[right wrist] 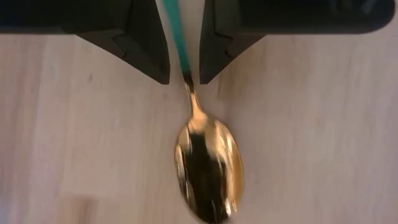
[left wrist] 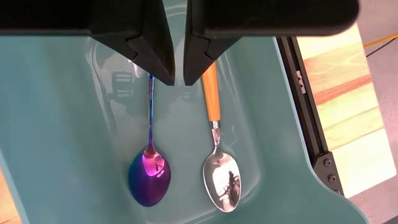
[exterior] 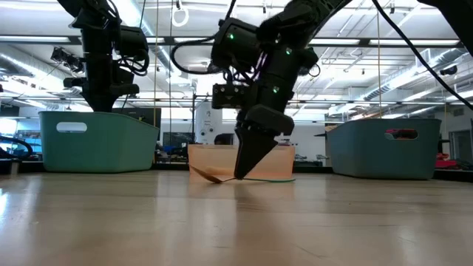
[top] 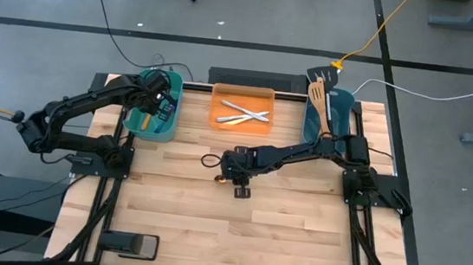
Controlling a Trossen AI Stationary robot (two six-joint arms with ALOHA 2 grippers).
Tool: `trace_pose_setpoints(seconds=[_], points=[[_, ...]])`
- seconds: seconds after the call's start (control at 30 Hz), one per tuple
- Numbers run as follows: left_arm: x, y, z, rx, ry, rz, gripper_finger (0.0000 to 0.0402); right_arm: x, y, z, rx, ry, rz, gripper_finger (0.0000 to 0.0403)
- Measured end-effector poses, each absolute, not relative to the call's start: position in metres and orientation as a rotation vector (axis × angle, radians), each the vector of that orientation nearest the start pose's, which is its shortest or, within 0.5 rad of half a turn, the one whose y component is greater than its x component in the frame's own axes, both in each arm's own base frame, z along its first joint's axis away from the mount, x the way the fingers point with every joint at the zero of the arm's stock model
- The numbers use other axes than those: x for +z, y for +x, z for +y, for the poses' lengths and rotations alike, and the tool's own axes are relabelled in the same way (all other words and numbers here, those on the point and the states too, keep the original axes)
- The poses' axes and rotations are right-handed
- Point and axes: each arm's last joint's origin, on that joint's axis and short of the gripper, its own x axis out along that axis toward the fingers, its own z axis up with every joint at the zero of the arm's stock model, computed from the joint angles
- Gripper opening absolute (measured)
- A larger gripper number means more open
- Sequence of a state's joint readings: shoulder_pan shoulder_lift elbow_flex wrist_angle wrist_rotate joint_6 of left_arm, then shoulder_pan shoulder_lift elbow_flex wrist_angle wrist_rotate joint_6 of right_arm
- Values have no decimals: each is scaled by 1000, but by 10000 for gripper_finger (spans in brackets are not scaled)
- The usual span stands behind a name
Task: Pick & Place Kitchen Items
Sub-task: Put the green spoon into the green bin
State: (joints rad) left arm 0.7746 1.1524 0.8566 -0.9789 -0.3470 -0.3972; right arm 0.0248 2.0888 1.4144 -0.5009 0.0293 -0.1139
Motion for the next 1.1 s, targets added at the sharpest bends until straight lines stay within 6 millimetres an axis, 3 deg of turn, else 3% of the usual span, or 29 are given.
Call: trace_pose_setpoints(seconds=[0.3, 1.1], points=[[240, 131, 142, 1216, -588, 1107, 41, 125, 411, 1, 64, -96, 1132, 96], [240, 131, 142, 1216, -588, 1108, 41, 117, 407, -16, 69, 18, 1142, 92]])
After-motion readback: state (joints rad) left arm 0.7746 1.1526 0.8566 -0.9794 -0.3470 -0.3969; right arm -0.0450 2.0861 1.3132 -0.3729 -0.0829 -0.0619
